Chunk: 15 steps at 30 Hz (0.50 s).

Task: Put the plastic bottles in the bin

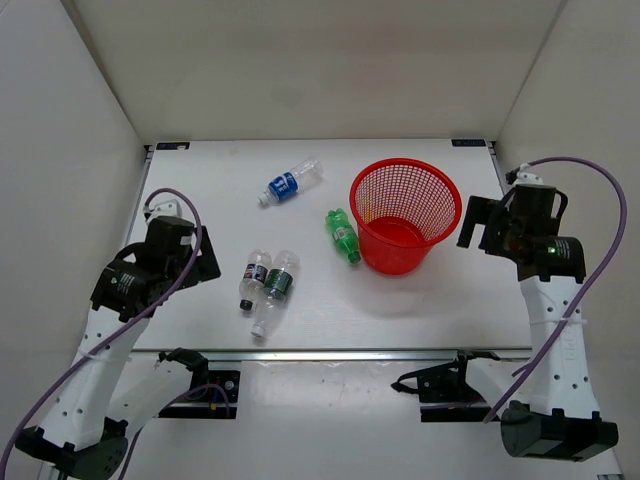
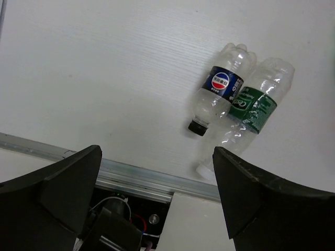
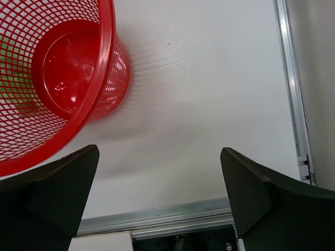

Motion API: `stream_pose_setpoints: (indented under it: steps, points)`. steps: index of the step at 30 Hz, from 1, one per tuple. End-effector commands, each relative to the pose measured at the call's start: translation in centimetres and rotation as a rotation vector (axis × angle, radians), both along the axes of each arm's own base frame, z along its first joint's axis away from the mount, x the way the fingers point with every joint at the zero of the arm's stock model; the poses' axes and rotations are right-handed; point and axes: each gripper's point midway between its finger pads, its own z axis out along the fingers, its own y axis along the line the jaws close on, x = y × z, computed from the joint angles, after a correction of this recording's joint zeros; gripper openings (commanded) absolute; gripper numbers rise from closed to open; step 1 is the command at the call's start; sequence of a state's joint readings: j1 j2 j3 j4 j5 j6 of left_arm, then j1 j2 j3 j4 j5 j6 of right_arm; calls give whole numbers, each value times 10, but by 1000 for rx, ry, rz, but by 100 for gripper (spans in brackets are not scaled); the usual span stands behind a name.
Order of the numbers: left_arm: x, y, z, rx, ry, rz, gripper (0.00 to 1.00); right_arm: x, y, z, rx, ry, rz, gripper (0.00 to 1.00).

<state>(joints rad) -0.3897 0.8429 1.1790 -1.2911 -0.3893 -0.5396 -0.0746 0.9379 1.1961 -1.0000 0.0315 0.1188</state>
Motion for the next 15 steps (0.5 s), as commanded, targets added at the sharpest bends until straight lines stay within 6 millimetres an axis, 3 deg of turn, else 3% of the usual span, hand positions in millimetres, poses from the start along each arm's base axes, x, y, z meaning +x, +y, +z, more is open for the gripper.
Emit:
stream_pose_setpoints:
  steps: [1, 3, 6, 9, 12, 13, 15]
  points:
    - [10, -2, 27, -46, -103, -11, 99, 15, 0, 43, -46, -103, 20, 99]
    - [11, -1, 26, -23, -99, -5, 98, 17, 6, 67, -58, -164, 38, 99]
    - [8, 1, 14, -17, -76, 13, 99, 22, 40, 93, -2, -251, 144, 99]
    - [11, 3, 4, -16, -71, 23, 99, 23, 104, 98, 93, -246, 315, 99]
    - [17, 12, 4, 14, -67, 56, 99, 3, 196, 94, -3, -239, 511, 100]
    - [19, 12, 3, 11, -61, 67, 99, 6, 217, 97, -18, -233, 540, 99]
    - [23, 8, -2, -4, -57, 62, 99, 4, 277, 88, 70, -145, 696, 99]
